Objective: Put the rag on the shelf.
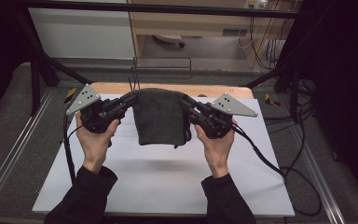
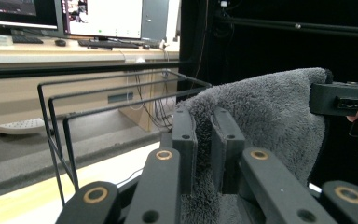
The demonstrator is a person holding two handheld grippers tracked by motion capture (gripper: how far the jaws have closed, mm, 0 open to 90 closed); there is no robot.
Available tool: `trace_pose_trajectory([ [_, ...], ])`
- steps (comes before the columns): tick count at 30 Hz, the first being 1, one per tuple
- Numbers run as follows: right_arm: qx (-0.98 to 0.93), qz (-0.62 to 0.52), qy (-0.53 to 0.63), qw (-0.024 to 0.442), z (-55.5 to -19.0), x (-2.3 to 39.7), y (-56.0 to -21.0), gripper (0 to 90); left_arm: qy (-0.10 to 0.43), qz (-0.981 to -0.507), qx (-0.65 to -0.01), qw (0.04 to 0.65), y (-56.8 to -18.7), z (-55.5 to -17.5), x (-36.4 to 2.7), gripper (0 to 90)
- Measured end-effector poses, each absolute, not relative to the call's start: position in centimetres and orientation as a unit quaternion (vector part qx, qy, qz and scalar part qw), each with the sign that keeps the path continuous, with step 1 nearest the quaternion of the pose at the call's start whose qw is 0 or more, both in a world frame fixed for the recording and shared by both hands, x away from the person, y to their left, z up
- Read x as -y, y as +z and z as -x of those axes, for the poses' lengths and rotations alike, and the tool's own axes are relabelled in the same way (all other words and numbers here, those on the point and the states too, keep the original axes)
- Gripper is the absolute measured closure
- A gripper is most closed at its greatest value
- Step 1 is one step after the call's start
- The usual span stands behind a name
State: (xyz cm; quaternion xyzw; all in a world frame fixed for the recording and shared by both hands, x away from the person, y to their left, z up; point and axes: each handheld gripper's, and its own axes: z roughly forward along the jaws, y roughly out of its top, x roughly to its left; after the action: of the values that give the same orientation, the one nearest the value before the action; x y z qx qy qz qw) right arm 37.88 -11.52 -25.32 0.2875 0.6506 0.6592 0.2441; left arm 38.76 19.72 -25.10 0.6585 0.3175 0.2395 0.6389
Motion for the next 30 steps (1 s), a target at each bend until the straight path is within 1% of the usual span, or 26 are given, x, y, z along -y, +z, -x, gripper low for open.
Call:
trace_pose_trajectory([
  [15, -0.626, -0.281, 0.672, 0.278, -38.9, 10.8, -22.7, 80.4, 0.259, -0.624, -0.311, 0.668, -22.9, -39.7, -19.7, 81.2],
  [30, -0.608, -0.27, 0.681, 0.305, -40.2, 10.5, -19.6, 80.5, 0.276, -0.601, -0.303, 0.686, -20.0, -40.7, -19.5, 81.2],
])
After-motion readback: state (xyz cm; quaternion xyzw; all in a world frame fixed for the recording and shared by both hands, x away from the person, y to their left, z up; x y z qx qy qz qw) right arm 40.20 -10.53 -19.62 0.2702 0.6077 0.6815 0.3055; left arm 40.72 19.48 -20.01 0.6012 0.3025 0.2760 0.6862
